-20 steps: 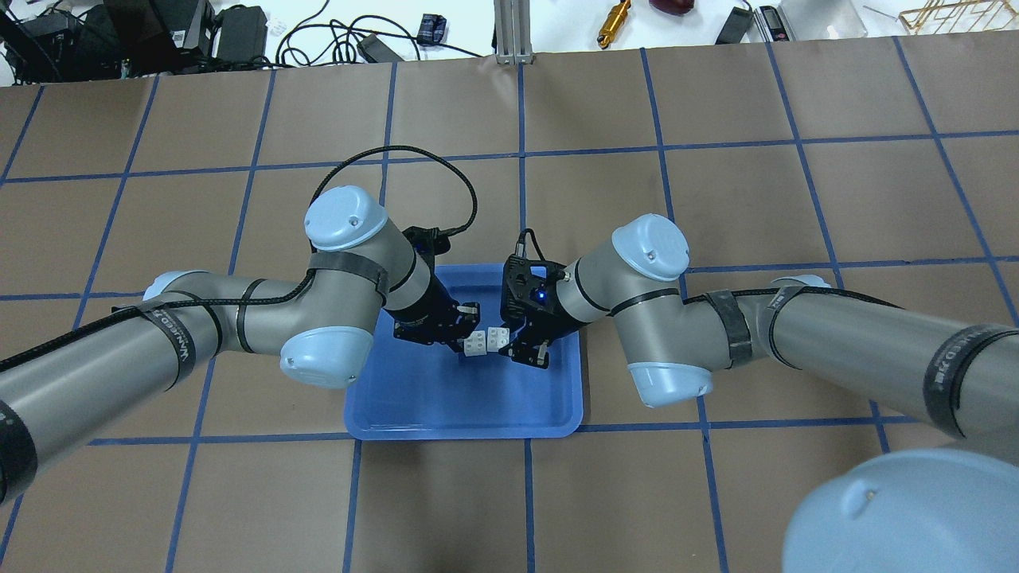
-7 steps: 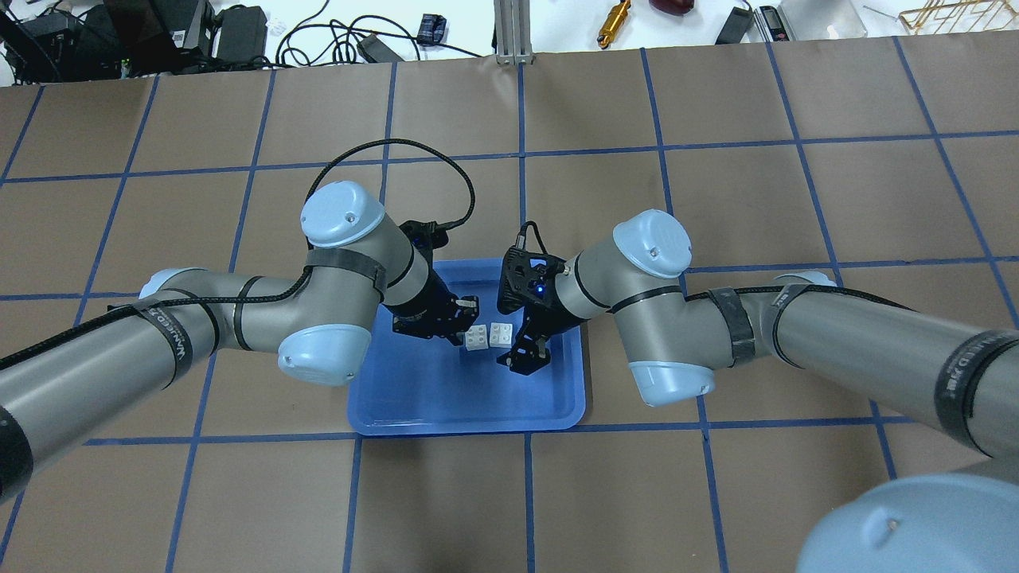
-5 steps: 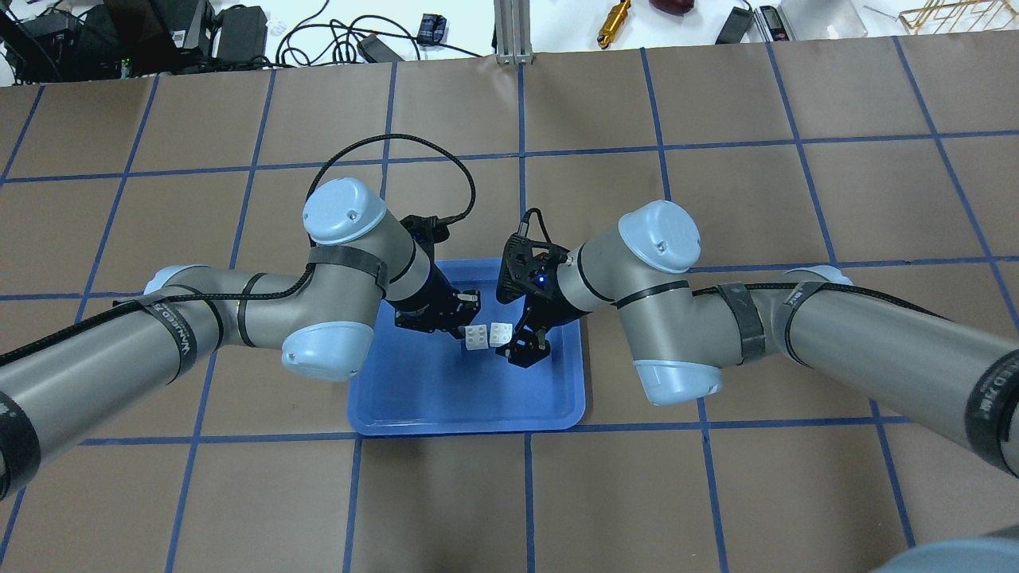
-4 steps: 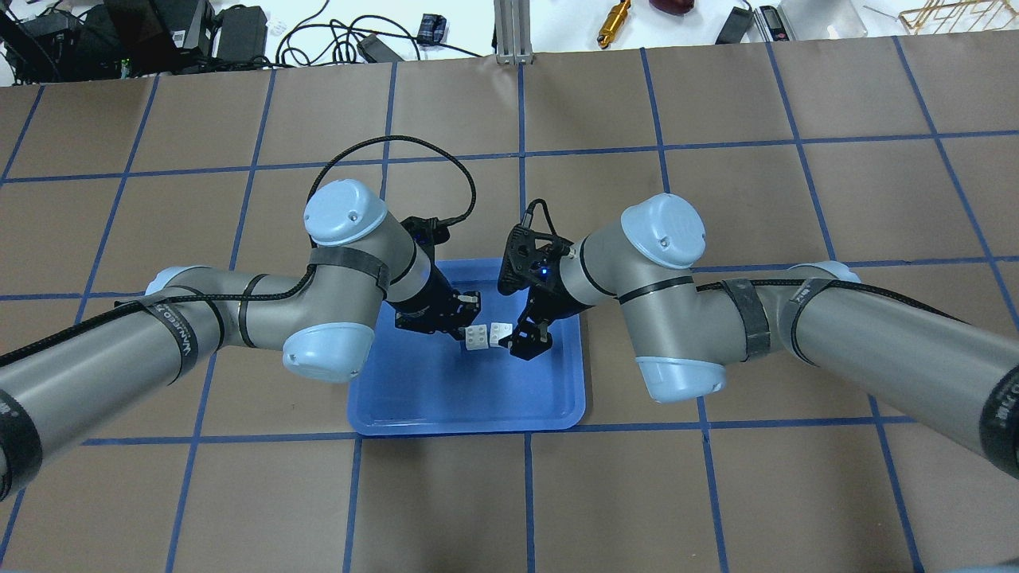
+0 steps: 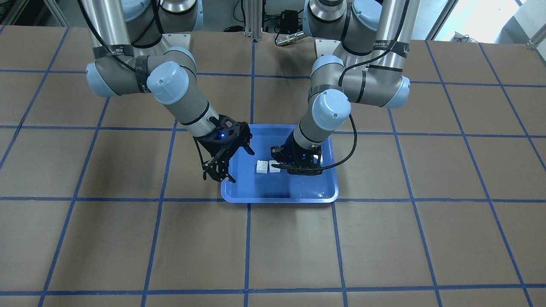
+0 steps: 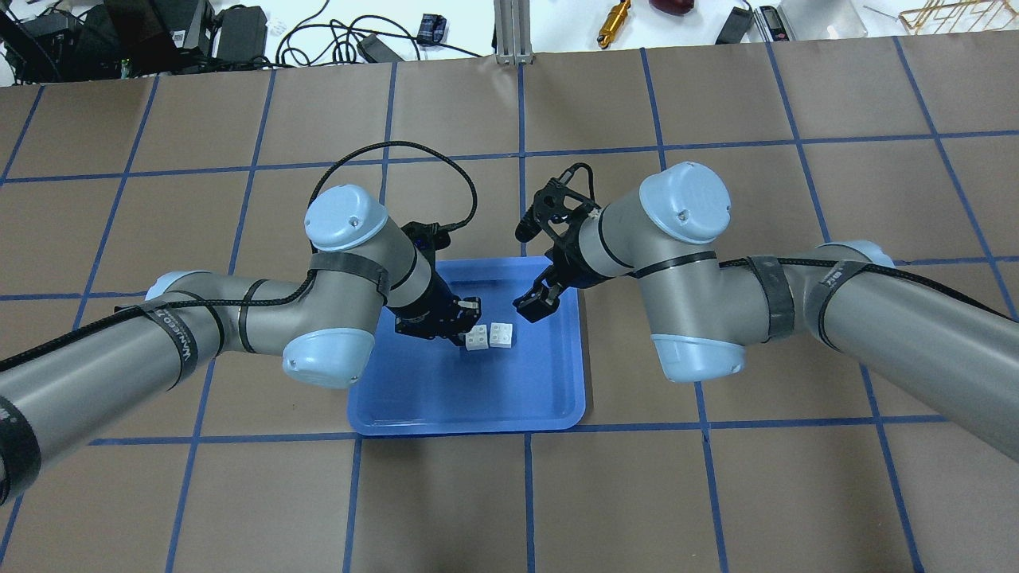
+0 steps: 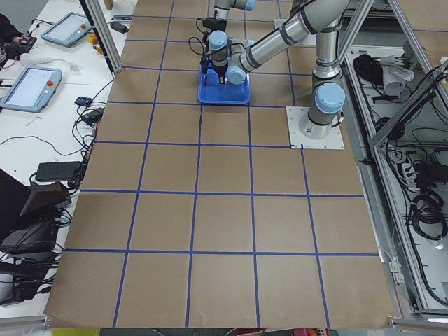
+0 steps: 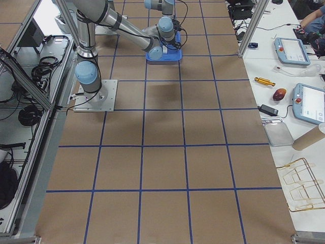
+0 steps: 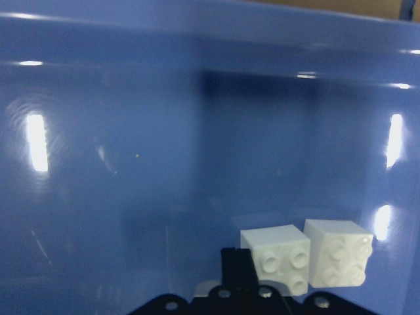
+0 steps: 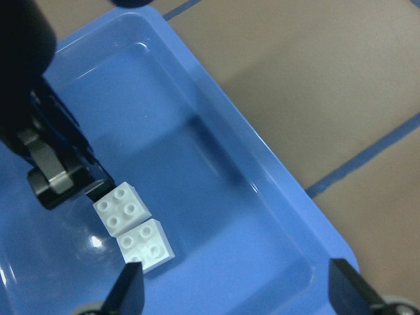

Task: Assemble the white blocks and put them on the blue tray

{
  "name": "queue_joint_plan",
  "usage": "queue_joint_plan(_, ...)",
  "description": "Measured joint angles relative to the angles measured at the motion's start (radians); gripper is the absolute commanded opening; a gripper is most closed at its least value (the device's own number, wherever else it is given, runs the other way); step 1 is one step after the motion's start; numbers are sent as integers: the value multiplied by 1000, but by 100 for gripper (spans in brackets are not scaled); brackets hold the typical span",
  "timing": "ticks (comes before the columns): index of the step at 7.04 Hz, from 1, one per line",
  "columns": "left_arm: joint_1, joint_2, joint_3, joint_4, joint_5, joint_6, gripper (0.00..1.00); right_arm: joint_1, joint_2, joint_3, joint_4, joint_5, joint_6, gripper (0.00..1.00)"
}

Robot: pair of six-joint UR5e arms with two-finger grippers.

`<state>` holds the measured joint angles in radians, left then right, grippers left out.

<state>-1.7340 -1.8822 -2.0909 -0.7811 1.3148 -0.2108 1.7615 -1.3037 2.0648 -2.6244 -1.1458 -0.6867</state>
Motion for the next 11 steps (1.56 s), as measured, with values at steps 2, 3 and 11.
queue_joint_plan(2, -2, 4, -10, 0, 0, -2, 0, -49, -45, -89, 197, -34, 146, 100)
queue_joint_plan(3, -4, 5, -13, 0, -1, -4, 0, -71, -57, -141, 296, -42, 186, 100)
queue_joint_plan(11, -7, 1, -12, 0, -5, -12, 0, -161, -198, -426, 911, -213, 554, 100)
